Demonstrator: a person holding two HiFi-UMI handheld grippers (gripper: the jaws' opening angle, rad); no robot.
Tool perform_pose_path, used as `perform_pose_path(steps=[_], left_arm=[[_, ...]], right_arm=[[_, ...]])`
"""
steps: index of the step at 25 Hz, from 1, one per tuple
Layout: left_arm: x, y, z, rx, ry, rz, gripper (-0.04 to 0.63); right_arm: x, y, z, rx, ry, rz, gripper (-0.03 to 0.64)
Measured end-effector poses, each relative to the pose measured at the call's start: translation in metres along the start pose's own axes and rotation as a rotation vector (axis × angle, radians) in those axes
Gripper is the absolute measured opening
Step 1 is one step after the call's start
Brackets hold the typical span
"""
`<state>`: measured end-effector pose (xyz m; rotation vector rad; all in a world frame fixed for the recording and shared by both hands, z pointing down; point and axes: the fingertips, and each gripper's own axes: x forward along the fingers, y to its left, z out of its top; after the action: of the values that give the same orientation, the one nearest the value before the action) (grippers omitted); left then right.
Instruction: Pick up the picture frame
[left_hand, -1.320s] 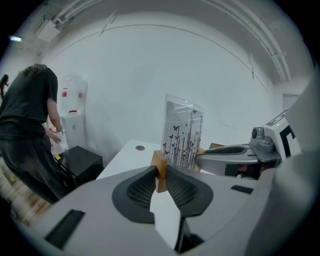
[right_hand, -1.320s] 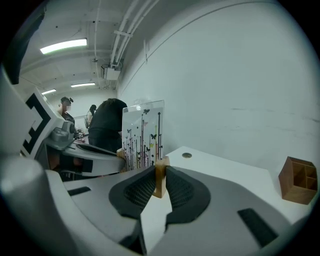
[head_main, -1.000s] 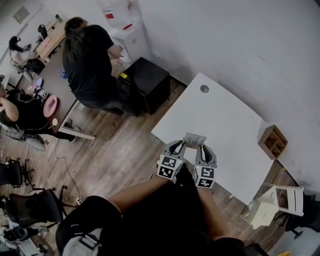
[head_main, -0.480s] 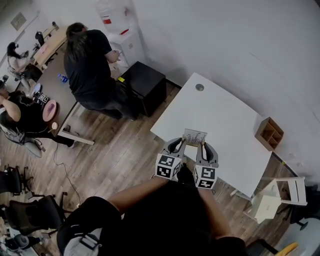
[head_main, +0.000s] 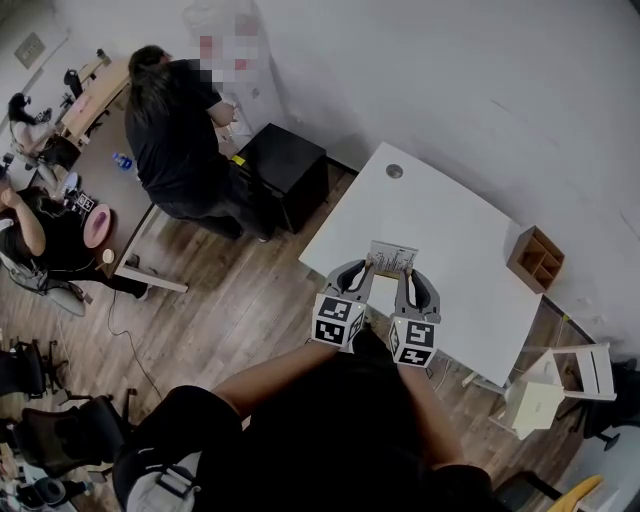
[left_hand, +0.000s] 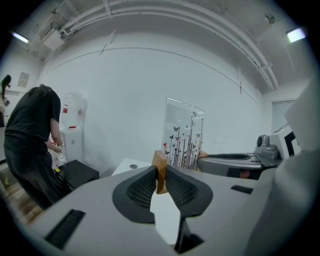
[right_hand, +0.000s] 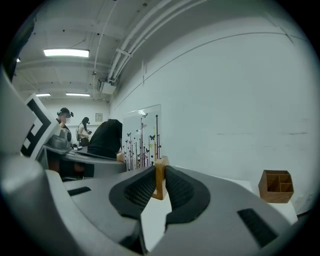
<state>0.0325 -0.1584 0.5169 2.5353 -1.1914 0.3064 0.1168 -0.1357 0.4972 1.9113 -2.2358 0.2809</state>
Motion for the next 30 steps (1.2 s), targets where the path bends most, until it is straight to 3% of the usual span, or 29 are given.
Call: perform_pose_path(steps=[14,30], left_arm=[[0.001,0.007,0.015,-0.021,-0.064,-0.018,0.066],[0.003,0.012,0.003,-0.022,-0.053,-0.006,0.066]], right_arm=[[0.006,0.004,0.016,-0.043,-0.019,-0.02,0.071],[0.011,0.006,0.003,-0.029,0.007,-0.012,0.071]])
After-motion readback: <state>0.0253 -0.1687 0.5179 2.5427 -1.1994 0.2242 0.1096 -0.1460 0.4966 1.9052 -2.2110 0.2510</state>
